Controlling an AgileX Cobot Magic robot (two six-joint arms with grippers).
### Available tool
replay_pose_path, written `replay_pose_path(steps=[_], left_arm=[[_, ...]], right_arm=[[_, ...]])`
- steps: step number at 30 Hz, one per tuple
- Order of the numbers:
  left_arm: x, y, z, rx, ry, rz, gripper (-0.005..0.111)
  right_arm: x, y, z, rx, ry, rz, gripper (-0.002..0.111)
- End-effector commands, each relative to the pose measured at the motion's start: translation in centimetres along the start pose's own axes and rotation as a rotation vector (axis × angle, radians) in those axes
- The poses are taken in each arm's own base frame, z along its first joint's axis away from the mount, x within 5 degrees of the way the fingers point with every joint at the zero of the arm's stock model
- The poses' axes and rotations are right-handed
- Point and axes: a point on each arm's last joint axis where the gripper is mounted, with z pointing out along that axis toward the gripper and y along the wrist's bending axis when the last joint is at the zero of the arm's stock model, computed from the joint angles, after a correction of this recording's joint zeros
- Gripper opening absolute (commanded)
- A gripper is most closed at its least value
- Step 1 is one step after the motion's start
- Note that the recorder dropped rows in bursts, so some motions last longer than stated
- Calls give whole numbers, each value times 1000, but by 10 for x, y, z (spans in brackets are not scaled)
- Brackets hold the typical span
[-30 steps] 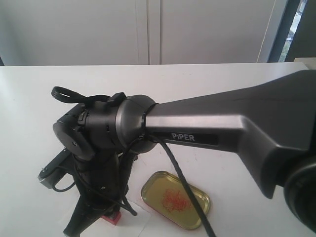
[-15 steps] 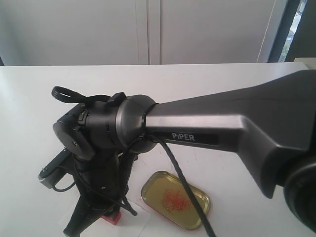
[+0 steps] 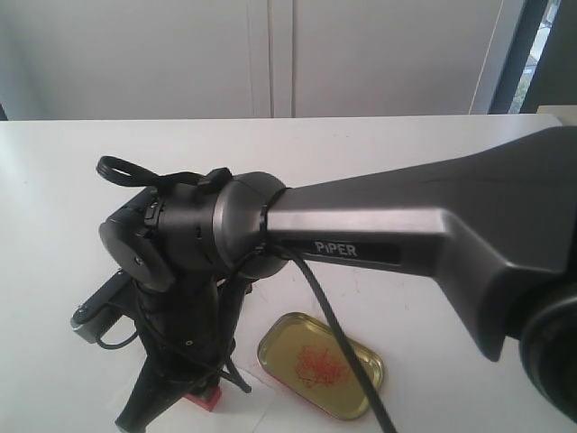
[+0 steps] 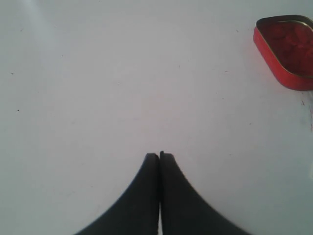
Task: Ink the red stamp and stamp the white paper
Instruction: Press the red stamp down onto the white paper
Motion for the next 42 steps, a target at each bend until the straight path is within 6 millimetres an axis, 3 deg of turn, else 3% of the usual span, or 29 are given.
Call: replay_pose_path(steps=[1, 28, 42], left_arm=[[3, 0, 1, -1, 9, -2, 0], [3, 0, 1, -1, 9, -2, 0], [3, 0, 1, -1, 9, -2, 0]], right_arm=[[3, 1, 15, -5, 18, 4, 0], [3, -4, -25, 43, -85, 9, 0], [3, -4, -31, 44, -88, 10, 0]])
